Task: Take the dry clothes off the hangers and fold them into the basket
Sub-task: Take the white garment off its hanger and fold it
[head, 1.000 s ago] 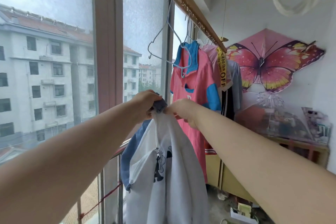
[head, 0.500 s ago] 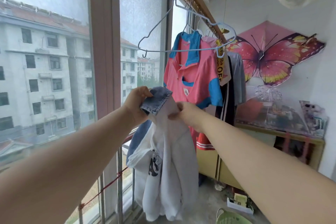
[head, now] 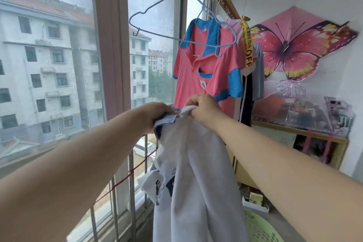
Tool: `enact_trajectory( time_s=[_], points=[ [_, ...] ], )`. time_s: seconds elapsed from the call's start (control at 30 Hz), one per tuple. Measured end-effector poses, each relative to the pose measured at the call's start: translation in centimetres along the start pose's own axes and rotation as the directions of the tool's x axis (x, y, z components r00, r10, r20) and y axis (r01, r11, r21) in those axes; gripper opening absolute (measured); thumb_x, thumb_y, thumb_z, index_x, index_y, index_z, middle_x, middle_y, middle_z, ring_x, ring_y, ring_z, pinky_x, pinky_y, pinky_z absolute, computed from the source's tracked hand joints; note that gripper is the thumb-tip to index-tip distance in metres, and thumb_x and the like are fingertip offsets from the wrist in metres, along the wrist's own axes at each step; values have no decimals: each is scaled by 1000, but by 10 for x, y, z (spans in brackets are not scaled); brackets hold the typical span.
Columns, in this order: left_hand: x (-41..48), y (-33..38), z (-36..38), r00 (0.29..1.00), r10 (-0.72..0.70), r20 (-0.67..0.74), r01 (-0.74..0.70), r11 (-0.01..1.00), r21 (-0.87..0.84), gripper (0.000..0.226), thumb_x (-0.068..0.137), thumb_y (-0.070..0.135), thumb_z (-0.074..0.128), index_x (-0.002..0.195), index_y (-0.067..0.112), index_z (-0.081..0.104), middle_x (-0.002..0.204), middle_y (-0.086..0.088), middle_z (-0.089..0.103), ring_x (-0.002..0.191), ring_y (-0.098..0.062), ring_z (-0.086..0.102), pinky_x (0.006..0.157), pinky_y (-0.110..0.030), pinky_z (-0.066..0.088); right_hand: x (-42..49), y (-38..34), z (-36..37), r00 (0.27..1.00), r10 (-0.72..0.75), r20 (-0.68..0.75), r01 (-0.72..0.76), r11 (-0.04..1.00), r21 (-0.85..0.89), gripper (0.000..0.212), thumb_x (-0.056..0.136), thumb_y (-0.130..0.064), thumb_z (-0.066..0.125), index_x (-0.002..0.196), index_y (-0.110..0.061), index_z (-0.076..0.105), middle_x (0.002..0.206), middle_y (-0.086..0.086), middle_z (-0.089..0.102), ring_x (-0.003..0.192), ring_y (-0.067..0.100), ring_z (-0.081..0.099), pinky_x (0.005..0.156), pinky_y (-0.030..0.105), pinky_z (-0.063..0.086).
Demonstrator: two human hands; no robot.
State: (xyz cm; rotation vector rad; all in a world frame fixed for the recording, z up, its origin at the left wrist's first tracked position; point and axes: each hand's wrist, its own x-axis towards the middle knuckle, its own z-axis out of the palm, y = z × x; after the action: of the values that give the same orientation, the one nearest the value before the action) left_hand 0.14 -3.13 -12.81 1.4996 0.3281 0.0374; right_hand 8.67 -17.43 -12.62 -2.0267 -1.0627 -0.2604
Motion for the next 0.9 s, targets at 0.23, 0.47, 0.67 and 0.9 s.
enact_trajectory(
  time_s=[0.23,0.47,0.67,0.9],
  points=[
    [5,-28,35,912,308,-270,-345,933,-102,48,83,-11,60,115,21,45,97,-11,59,78,-23,60,75,-39,53,-32,22,-29,937,255,239,-242,967,-85,42,68,-2,78,103,-15,57,89,2,53,71,13,49,56,23,43],
    [6,-35,51,921,354,-162,-372,923,-99,89,77,-14,65,140,41,34,109,-15,63,91,-26,64,88,-41,52,-51,38,-46,740,470,481,-412,882,-228,32,69,-16,84,97,-14,67,91,3,64,74,15,56,56,22,44],
    [13,-37,58,937,293,-193,-321,937,-139,69,75,-18,60,120,35,60,120,-15,60,97,-33,61,96,-53,48,-59,44,-44,829,494,263,-280,773,-569,6,80,-12,65,80,-6,65,75,6,53,69,22,49,51,24,38],
    [12,-42,69,960,233,-157,-266,935,-235,56,77,-21,56,117,19,62,90,-4,60,76,-21,59,77,-33,52,-67,57,-39,931,311,190,-230,906,-357,24,73,-24,76,76,-20,53,75,-5,50,65,12,47,51,24,35]
  ],
)
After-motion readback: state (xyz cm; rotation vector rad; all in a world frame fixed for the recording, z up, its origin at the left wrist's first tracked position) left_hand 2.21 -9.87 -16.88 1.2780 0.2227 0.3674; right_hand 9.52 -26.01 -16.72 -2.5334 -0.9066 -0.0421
